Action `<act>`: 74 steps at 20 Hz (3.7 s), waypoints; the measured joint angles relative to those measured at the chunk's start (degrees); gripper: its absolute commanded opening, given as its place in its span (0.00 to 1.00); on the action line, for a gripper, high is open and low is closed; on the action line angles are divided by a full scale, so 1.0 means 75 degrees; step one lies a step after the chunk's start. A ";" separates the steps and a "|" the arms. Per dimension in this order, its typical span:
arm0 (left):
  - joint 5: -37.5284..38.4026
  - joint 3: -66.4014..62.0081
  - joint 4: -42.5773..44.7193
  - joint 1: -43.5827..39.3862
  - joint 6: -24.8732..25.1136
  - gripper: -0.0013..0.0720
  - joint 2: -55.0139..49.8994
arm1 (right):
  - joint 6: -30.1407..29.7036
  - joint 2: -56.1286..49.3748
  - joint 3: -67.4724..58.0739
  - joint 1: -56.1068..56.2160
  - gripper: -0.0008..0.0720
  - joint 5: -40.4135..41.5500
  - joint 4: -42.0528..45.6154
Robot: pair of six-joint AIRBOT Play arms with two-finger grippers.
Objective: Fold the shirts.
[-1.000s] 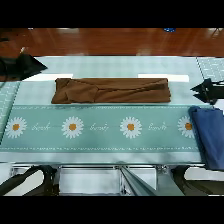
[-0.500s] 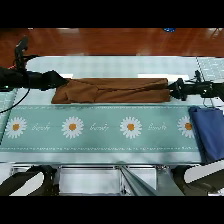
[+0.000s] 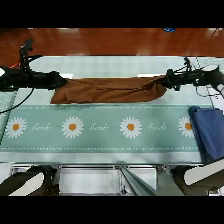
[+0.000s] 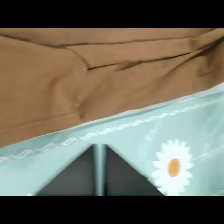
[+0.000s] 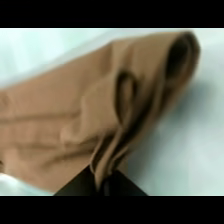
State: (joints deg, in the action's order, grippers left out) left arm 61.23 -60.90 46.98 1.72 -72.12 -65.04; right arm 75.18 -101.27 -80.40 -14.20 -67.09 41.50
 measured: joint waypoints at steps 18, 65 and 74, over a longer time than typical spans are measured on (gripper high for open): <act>-0.0551 -0.3911 -0.0755 -0.5377 -0.0469 0.05 -0.5129 | 0.1702 0.9439 0.3483 0.0047 0.05 -0.1629 0.2241; 0.0291 0.1495 -0.0787 0.1448 0.0530 0.05 0.2401 | 0.2553 0.3485 -0.1218 0.2996 0.58 -0.1597 0.3252; 0.0323 0.1915 -0.0863 0.1090 0.0533 0.05 0.2425 | 0.4447 0.7679 0.5788 0.2119 0.59 0.0889 0.4223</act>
State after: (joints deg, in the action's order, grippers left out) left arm 63.66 -46.54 40.51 9.89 -68.12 -46.85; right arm 108.53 -43.68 -36.99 1.69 -60.42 73.17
